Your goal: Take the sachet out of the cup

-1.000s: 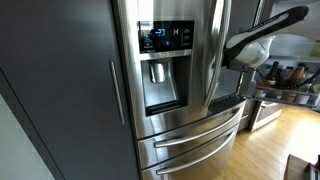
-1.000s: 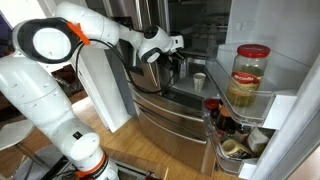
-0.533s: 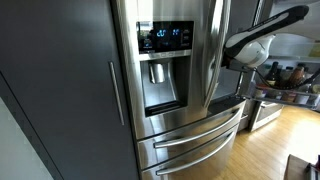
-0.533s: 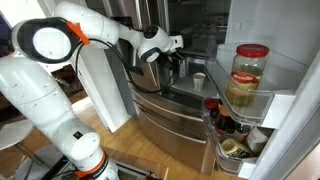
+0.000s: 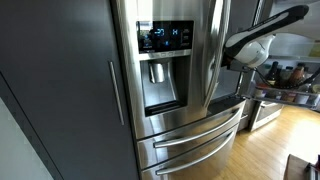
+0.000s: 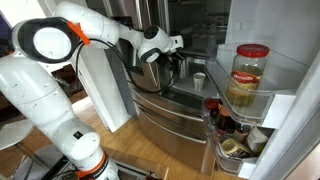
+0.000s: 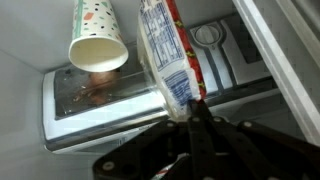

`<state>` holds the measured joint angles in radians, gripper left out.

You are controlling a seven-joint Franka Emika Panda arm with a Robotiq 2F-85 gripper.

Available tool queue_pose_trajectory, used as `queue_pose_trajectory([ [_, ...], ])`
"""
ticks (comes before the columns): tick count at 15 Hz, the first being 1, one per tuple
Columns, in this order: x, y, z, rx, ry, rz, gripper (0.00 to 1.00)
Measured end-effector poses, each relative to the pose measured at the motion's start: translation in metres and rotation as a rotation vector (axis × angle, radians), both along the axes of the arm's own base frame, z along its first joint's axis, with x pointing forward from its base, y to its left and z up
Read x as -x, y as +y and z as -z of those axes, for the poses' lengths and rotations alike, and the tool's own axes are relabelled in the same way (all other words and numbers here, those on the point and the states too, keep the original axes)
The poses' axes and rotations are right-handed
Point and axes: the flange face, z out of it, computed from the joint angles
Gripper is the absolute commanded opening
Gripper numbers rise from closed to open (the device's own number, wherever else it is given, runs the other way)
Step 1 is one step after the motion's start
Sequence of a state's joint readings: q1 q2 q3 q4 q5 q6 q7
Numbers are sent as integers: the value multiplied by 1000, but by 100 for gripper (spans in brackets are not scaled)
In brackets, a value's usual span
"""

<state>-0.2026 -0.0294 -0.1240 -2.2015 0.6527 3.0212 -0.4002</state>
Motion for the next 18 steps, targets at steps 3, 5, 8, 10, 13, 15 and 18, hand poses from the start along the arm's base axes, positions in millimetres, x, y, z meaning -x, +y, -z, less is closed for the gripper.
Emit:
queue_pose_trajectory([
  [3, 1, 2, 5, 10, 5, -20, 0],
  [5, 3, 3, 9, 17, -1, -25, 0],
  [8, 5, 5, 12, 24, -17, -12, 0],
  [10, 6, 3, 10, 39, -35, 10, 0],
  [13, 8, 1, 8, 53, -46, 24, 1],
  [15, 9, 2, 7, 53, -46, 22, 1],
  [18, 9, 2, 7, 53, -46, 22, 1],
])
